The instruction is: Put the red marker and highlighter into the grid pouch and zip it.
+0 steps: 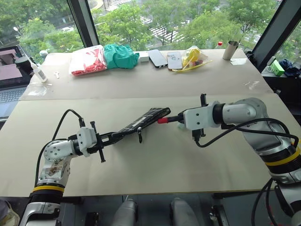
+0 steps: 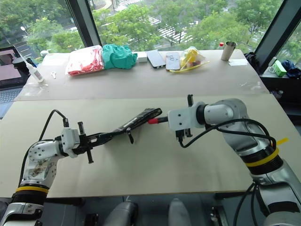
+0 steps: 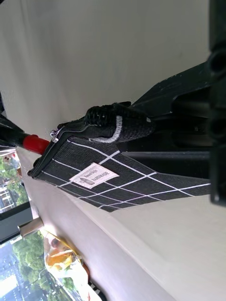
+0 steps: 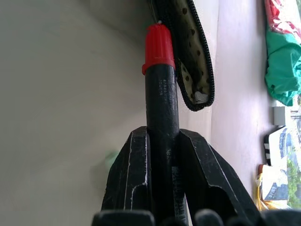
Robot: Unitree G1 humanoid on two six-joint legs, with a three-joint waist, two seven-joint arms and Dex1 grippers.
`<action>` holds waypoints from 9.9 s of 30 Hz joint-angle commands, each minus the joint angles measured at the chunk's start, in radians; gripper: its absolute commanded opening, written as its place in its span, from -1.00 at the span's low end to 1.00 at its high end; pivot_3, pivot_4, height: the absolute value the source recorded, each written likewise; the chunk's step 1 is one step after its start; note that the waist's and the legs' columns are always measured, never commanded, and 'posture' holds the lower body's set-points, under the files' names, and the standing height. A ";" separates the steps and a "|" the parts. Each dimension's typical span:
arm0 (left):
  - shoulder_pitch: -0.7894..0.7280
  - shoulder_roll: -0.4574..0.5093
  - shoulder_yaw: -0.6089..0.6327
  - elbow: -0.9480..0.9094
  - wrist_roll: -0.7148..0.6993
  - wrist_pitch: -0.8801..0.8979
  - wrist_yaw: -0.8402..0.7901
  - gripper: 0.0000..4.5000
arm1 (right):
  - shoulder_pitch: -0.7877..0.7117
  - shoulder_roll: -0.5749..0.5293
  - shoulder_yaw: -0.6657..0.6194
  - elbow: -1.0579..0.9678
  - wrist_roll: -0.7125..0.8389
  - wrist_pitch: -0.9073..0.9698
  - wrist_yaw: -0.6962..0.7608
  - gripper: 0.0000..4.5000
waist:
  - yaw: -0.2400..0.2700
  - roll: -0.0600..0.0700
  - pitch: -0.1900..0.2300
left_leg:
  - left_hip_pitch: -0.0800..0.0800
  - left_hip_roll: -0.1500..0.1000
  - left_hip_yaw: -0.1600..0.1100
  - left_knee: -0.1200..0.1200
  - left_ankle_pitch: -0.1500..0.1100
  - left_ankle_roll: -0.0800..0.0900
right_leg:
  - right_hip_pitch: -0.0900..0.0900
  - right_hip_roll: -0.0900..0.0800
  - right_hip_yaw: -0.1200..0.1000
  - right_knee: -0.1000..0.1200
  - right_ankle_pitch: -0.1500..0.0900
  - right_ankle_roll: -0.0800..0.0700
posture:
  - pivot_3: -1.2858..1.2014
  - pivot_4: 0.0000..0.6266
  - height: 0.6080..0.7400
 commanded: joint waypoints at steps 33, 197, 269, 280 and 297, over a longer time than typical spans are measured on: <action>-0.014 -0.020 -0.015 0.017 0.016 -0.060 -0.010 -1.00 | -0.081 0.231 0.073 0.047 -0.098 -0.006 0.006 -0.77 | -0.007 0.000 0.000 | 0.001 0.001 0.000 -0.001 0.000 0.000 | 0.000 0.001 0.000 0.000 0.000 0.000 | 0.03 -0.52 1.00; 0.013 -0.011 0.011 -0.057 0.004 -0.018 0.025 -1.00 | -0.272 0.274 0.114 0.554 -0.121 -0.548 0.055 -0.56 | -0.008 0.000 0.001 | 0.009 0.002 0.002 -0.013 0.001 -0.003 | 0.002 0.001 0.001 -0.004 0.000 0.000 | 0.03 -0.52 1.00; -0.022 -0.049 -0.017 -0.003 0.015 -0.045 0.024 -1.00 | 0.201 0.197 -0.231 -0.272 0.493 0.712 -0.253 0.96 | 0.002 0.000 0.001 | 0.007 0.000 0.001 -0.012 0.001 -0.002 | 0.003 -0.001 0.001 -0.005 0.000 0.000 | 0.03 -0.52 1.00; -0.021 -0.053 -0.017 -0.002 0.016 -0.050 0.024 -1.00 | 0.189 0.193 -0.160 -0.207 0.369 0.558 -0.300 0.96 | 0.000 0.000 0.001 | 0.007 0.000 0.001 -0.012 0.001 -0.002 | 0.003 -0.001 0.001 -0.005 0.000 0.000 | 0.03 -0.52 1.00; -0.022 -0.049 -0.014 -0.010 0.015 -0.045 0.029 -1.00 | 0.153 0.180 -0.150 -0.142 0.306 0.461 -0.256 0.96 | 0.000 0.000 0.001 | 0.007 0.000 0.001 -0.012 0.001 -0.002 | 0.003 -0.001 0.001 -0.005 0.000 0.000 | 0.03 -0.52 1.00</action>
